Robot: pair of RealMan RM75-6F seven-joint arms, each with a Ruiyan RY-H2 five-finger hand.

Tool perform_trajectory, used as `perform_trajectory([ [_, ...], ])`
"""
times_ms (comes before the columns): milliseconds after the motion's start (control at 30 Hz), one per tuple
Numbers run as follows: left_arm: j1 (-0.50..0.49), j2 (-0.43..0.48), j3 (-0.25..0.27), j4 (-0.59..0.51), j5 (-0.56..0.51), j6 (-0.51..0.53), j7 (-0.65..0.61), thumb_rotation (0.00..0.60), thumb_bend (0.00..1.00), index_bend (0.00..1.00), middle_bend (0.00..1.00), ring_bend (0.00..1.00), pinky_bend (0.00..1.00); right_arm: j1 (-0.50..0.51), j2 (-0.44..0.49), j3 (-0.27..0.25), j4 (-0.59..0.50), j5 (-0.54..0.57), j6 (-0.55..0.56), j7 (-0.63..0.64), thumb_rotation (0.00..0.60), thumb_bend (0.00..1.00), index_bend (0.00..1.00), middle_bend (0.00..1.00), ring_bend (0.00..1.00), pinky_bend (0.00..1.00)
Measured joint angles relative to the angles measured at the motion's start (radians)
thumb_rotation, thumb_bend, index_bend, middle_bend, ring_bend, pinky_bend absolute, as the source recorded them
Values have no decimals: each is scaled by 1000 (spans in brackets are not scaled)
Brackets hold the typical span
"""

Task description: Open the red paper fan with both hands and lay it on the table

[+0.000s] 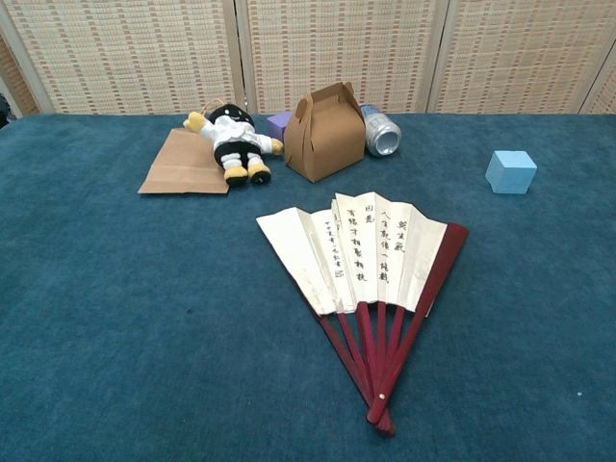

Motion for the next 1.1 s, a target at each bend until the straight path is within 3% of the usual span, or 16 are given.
perform_trajectory([
  [333,-1,2,0,-2,-12,-12,-8,600,444,3,0,0,91,15,-21,-9,-4,-32,-13,-15,600,222,0,0,0,0],
  [633,-19,-14,1,9,2,-30,-24,600,445,0,0,0,92,198,-104,9,37,-92,-241,-115,600,222,9,0,0,0],
  [833,-21,-13,1,15,-13,-43,-28,600,445,0,0,0,92,304,-235,38,158,-78,-353,-95,600,222,107,0,0,0],
  [1100,-15,-12,-8,16,-32,-37,-8,600,444,0,0,0,91,360,-405,36,377,-94,-358,-2,600,222,295,0,0,0],
])
